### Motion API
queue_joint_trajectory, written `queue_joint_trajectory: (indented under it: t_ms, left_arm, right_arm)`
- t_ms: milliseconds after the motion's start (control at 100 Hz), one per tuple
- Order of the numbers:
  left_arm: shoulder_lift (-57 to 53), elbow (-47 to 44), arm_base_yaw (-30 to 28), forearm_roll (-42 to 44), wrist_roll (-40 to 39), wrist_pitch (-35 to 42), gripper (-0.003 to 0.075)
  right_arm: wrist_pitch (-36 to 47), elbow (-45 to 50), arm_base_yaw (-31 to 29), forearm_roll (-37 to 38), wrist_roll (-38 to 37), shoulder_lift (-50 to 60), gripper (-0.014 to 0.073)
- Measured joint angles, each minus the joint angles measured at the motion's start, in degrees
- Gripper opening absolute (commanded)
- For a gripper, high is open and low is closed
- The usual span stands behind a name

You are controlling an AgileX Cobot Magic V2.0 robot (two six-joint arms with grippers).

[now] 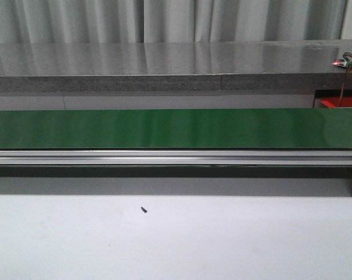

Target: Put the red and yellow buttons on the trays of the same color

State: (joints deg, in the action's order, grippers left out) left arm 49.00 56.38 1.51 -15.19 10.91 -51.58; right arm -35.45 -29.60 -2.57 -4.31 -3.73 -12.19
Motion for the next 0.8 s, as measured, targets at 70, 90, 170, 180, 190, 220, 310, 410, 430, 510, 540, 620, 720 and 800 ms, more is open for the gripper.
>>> queue_joint_trajectory:
  t_ms: [70,90,170,180,190,220,310,410,430,510,540,620,720,800]
  left_arm:
    - [0.0,0.0,0.0,0.0,0.0,0.0,-0.002]
    - [0.0,0.0,0.0,0.0,0.0,0.0,-0.002]
    - [0.0,0.0,0.0,0.0,0.0,0.0,-0.002]
    - [0.0,0.0,0.0,0.0,0.0,0.0,-0.002]
    - [0.0,0.0,0.0,0.0,0.0,0.0,-0.002]
    - [0.0,0.0,0.0,0.0,0.0,0.0,-0.002]
    - [0.0,0.0,0.0,0.0,0.0,0.0,-0.002]
    - [0.0,0.0,0.0,0.0,0.0,0.0,-0.002]
    - [0.0,0.0,0.0,0.0,0.0,0.0,-0.002]
    - [0.0,0.0,0.0,0.0,0.0,0.0,-0.002]
    - [0.0,0.0,0.0,0.0,0.0,0.0,-0.002]
    - [0.0,0.0,0.0,0.0,0.0,0.0,-0.002]
    - [0.0,0.0,0.0,0.0,0.0,0.0,-0.002]
    - [0.0,0.0,0.0,0.0,0.0,0.0,-0.002]
  right_arm:
    - [-0.5,0.0,0.0,0.0,0.1,0.0,-0.0106]
    - [-0.6,0.0,0.0,0.0,0.1,0.0,-0.0106]
    - [-1.0,0.0,0.0,0.0,0.1,0.0,-0.0106]
    - [-1.0,0.0,0.0,0.0,0.1,0.0,-0.0106]
    - [-1.1,0.0,0.0,-0.1,0.1,0.0,-0.0106]
    - [-1.2,0.0,0.0,-0.1,0.1,0.0,-0.0106]
    - [-1.4,0.0,0.0,-0.2,0.1,0.0,-0.0106]
    - [-1.5,0.0,0.0,-0.2,0.1,0.0,-0.0106]
    - [-1.5,0.0,0.0,-0.2,0.1,0.0,-0.0106]
    - [-1.5,0.0,0.0,-0.2,0.1,0.0,-0.0106]
    - [-1.5,0.0,0.0,-0.2,0.1,0.0,-0.0106]
    - [-1.5,0.0,0.0,0.5,0.1,0.0,-0.0106]
    - [-1.1,0.3,0.0,0.9,0.1,0.0,-0.0106]
    - [1.8,1.9,0.0,1.2,0.1,0.0,-0.0106]
